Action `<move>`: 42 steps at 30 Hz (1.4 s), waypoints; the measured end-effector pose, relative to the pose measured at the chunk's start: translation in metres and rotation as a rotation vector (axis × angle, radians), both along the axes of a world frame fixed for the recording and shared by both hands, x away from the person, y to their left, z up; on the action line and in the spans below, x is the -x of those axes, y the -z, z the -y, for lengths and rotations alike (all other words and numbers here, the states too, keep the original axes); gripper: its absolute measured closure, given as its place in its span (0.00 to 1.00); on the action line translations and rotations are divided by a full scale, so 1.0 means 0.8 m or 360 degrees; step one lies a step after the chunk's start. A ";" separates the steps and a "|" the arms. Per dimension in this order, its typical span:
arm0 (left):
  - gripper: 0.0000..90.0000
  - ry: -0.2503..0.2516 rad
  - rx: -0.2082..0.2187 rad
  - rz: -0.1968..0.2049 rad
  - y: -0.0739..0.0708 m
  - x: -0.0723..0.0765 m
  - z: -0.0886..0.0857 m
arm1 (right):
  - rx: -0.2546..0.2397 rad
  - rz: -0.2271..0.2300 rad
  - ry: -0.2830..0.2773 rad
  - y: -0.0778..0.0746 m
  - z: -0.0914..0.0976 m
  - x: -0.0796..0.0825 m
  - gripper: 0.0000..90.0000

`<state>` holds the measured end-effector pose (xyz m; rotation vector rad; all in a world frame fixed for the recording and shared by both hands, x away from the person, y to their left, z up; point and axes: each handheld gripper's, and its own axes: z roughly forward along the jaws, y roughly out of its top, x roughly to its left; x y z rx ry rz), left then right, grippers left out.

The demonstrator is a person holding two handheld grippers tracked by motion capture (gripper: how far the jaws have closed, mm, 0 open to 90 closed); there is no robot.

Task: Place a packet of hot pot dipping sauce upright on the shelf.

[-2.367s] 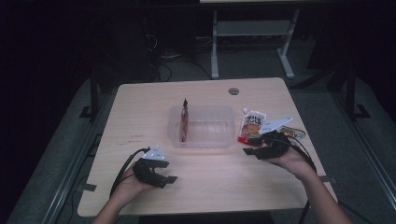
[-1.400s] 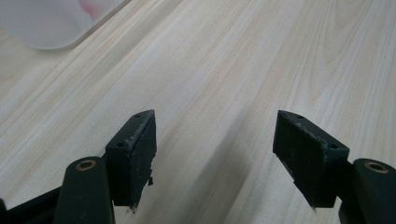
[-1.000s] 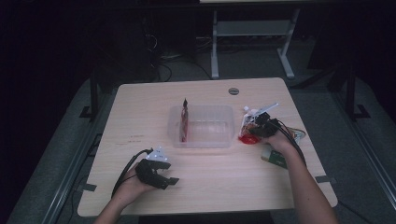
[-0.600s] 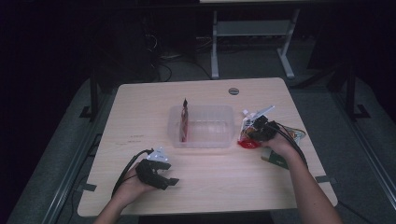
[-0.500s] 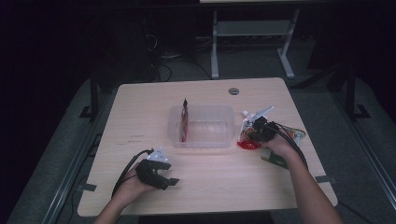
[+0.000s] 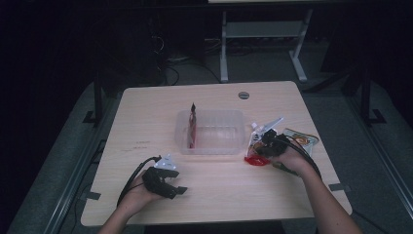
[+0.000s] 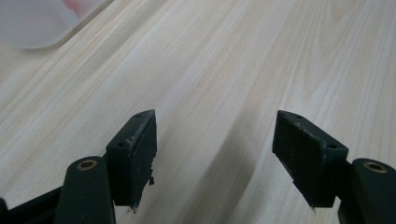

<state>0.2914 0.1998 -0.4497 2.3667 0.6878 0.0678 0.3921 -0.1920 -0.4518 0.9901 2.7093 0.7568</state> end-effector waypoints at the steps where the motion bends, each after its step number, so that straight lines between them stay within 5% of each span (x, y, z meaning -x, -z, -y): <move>1: 0.34 -0.0002 0.0003 -0.0003 0.000 0.000 0.000 | 0.0007 0.0008 -0.0005 0.000 -0.002 0.003 1.00; 13: 0.34 0.0009 0.0016 -0.0010 0.000 0.000 0.001 | -0.0029 -0.0049 -0.0109 -0.002 -0.019 0.035 1.00; 31: 0.34 0.0035 0.0011 -0.0023 0.001 0.001 0.003 | -0.0077 -0.0054 -0.0412 -0.001 -0.062 0.063 1.00; 42: 0.34 0.0036 -0.0001 -0.0038 0.003 0.002 0.004 | -0.0066 -0.0025 -0.0221 -0.017 -0.012 0.047 1.00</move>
